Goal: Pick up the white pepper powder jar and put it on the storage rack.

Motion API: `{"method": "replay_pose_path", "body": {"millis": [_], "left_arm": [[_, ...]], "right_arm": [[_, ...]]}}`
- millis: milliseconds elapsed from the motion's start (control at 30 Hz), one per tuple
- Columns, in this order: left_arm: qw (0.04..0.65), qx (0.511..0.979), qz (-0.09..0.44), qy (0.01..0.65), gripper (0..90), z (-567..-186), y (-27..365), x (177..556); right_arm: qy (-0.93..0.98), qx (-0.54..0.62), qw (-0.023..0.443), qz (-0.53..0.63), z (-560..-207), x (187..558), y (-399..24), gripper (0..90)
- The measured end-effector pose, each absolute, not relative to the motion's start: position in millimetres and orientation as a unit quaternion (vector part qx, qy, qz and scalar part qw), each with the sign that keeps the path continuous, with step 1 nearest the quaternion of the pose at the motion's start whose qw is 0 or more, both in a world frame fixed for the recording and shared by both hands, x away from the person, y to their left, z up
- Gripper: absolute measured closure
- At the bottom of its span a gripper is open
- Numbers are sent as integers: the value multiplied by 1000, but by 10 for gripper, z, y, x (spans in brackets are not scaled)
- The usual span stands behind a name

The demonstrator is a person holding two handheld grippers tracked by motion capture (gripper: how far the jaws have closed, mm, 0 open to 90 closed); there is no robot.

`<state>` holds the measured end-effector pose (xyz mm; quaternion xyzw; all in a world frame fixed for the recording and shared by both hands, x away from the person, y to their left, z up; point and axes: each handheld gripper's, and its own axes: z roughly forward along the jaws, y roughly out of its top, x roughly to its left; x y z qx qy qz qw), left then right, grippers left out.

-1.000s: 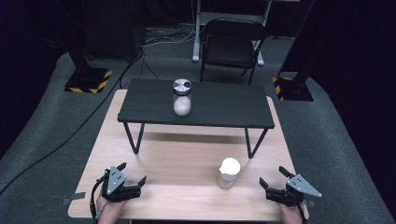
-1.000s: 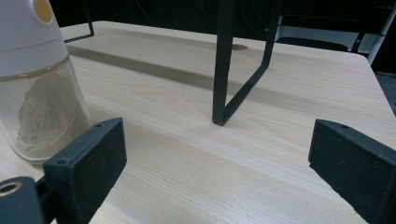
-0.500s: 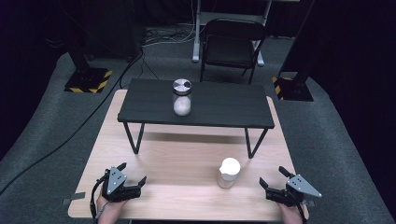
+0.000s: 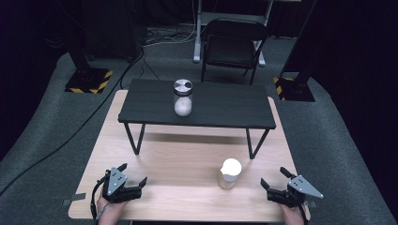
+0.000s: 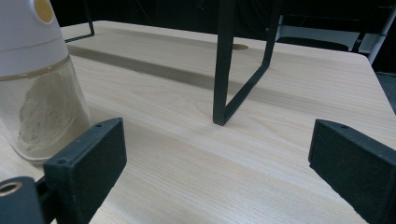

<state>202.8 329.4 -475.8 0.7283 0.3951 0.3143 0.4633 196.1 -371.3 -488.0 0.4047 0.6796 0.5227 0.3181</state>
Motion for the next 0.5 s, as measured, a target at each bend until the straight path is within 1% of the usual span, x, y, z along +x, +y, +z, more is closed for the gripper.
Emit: {"method": "replay_pose_path", "body": {"millis": [500], "left_arm": [[461,730,314,395,77,-4752,3286,2032]], "right_arm": [[679,403,318,525,-4887,1958,-3719,30]]}}
